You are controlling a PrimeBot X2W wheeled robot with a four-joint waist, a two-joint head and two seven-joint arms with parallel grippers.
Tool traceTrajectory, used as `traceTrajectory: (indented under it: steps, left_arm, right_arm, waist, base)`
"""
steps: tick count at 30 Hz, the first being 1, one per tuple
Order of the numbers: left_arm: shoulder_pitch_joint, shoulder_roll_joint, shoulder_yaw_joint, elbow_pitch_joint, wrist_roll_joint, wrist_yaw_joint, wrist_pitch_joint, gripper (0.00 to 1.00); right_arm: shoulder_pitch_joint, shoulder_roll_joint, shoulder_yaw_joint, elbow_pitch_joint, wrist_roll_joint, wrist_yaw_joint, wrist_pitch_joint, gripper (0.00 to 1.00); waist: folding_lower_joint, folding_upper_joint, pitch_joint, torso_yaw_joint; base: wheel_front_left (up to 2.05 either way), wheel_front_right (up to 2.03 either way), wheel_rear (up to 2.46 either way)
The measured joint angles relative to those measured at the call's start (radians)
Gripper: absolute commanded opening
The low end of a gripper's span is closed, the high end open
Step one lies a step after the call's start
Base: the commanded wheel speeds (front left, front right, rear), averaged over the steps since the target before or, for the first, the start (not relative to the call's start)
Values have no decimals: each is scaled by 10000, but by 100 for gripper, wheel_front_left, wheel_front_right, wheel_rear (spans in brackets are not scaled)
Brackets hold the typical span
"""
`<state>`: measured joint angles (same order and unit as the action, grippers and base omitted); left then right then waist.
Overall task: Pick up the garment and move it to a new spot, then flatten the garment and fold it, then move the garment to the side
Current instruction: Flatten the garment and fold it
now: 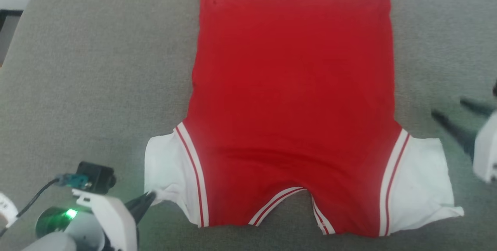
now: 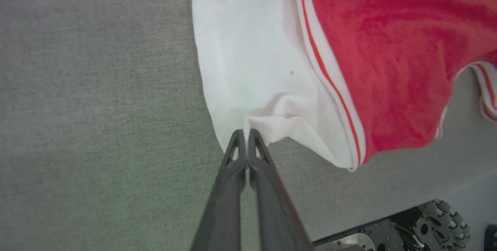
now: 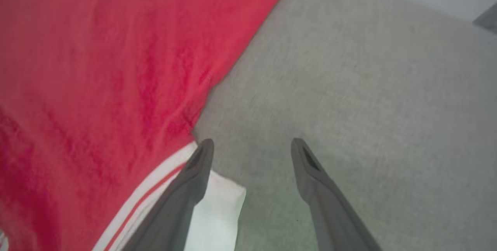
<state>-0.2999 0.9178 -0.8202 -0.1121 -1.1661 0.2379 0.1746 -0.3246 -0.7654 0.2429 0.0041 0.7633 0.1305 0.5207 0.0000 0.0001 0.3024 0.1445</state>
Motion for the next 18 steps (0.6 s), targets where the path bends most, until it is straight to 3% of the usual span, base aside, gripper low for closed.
traceTrajectory:
  steps: [5, 9, 18]
  left_arm:
    - [-567, -401, -115, 94, 280, -236, 88, 0]
    - [-1006, -769, -201, 224, 514, -489, 96, 0]
    - [-1837, -1615, -420, 773, 771, -1118, 58, 0]
  right_arm:
    - [-2009, 1149, -617, 775, -1570, 2, 339, 100]
    - [-3841, 2094, -765, 2088, -2771, 2, 232, 100]
    - [-7112, 2901, -940, 6050, -4286, 2, 725, 100]
  waist:
    - [0, 0, 410, 315]
    - [1, 0, 764, 612]
    - [0, 0, 1611, 1389]
  base:
    - [0, 0, 0]
    - [0, 0, 0]
    - [0, 0, 0]
